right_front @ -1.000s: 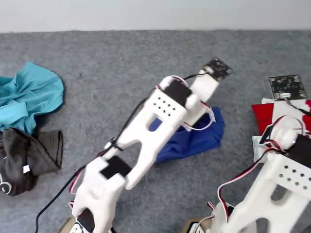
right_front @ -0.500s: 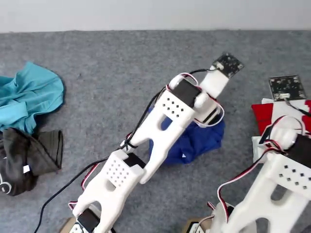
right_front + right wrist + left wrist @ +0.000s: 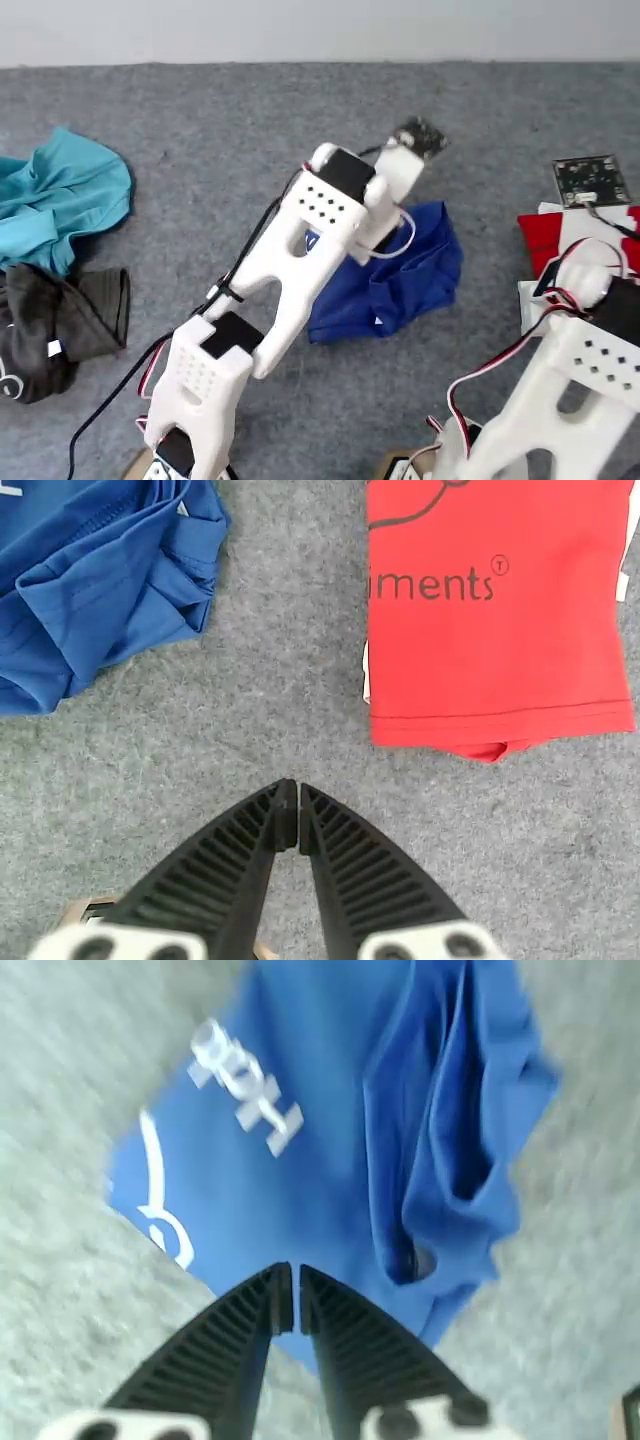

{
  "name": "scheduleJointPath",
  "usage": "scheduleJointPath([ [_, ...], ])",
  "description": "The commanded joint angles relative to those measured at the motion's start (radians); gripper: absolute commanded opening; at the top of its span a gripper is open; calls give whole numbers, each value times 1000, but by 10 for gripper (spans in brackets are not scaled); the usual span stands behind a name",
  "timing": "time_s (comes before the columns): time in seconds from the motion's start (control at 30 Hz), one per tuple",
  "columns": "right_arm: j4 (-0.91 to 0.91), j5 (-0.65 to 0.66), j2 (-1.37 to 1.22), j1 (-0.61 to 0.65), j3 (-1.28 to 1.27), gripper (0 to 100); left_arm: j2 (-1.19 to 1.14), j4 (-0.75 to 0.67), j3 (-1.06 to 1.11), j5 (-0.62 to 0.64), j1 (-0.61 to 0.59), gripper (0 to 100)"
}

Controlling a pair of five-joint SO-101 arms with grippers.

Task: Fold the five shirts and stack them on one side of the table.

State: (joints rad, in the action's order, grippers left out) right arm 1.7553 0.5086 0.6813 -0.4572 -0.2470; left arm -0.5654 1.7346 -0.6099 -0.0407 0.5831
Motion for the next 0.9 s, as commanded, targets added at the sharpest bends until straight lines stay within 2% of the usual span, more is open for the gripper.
scheduleJointPath([
  [0.0, 38, 3, 10, -8, 5, 12, 57, -8, 87, -15, 26, 14],
  [0.2, 38, 3, 18, -12, 9, 12, -38, -87, 67, -11, 157, 14],
  [0.43, 38, 3, 18, -12, 11, 12, -170, -97, -213, -8, 258, 15],
  [0.67, 38, 3, 18, -12, 11, 12, -206, 21, -487, 80, 209, 15],
  [0.87, 38, 3, 18, -12, 11, 12, -115, 21, -430, 81, 55, 15],
])
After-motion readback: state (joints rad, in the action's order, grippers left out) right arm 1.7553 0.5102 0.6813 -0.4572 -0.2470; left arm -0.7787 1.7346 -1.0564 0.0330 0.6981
